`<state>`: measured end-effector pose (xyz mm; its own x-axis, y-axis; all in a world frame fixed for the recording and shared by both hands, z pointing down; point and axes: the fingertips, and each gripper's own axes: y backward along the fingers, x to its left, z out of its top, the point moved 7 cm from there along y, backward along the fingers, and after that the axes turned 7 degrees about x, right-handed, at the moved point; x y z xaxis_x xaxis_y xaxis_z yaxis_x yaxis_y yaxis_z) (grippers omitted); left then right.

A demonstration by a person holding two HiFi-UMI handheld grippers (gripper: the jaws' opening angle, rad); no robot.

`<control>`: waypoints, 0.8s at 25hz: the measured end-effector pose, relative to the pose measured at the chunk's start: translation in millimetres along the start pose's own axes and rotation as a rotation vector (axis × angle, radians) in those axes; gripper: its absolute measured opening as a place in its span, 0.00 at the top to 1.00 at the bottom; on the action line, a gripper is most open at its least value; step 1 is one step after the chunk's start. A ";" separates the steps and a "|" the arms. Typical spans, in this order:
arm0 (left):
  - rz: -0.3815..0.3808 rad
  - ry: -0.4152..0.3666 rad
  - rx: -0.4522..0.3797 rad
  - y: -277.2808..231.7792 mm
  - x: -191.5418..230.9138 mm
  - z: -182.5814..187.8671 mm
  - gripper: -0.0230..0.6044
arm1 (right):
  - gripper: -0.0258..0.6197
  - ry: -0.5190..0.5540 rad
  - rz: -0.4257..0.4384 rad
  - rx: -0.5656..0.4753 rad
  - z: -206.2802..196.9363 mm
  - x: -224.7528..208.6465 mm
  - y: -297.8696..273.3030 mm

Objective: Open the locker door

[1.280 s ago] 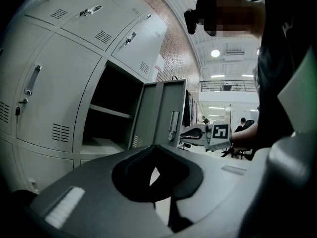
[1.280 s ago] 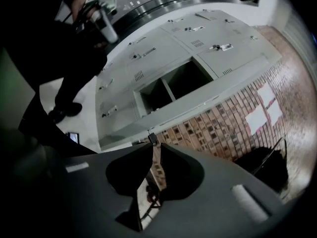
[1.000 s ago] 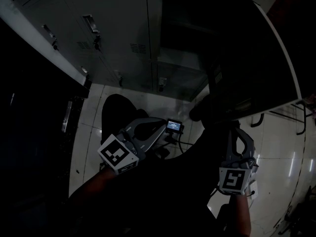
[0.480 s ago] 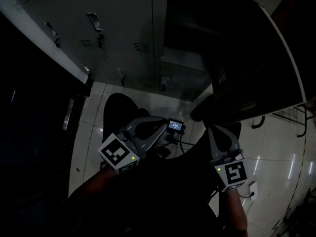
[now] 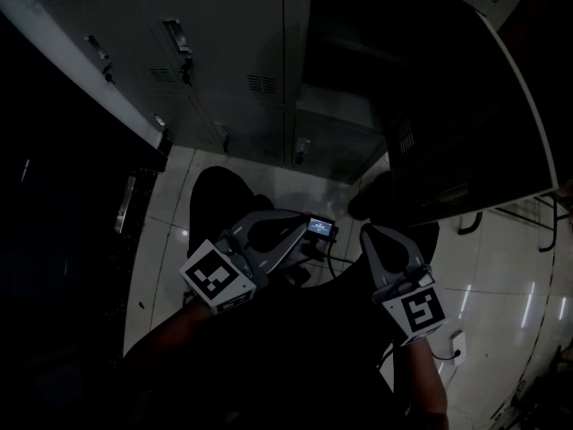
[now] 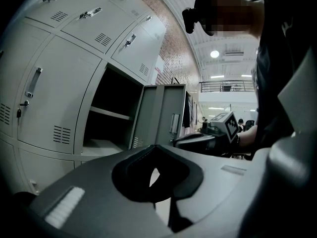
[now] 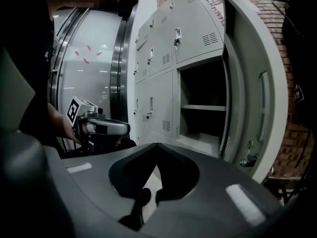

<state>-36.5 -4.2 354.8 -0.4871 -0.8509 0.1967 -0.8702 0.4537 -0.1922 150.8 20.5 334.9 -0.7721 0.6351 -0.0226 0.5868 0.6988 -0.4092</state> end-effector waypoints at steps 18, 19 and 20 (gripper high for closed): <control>-0.011 -0.009 -0.026 0.0 -5.3 16.3 0.94 | 0.96 -0.081 0.074 -0.030 21.9 0.3 0.6; -0.012 -0.010 -0.027 -0.1 -5.5 17.1 0.94 | 0.96 -0.088 0.072 -0.027 20.5 0.1 0.2; -0.011 -0.010 -0.028 0.1 -5.3 17.1 0.94 | 0.96 -0.093 0.071 -0.026 19.6 -0.1 0.0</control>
<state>-32.7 -4.1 337.3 -0.4767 -0.8586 0.1886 -0.8773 0.4512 -0.1635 146.1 13.9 317.1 -0.7471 0.6507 -0.1358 0.6458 0.6622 -0.3801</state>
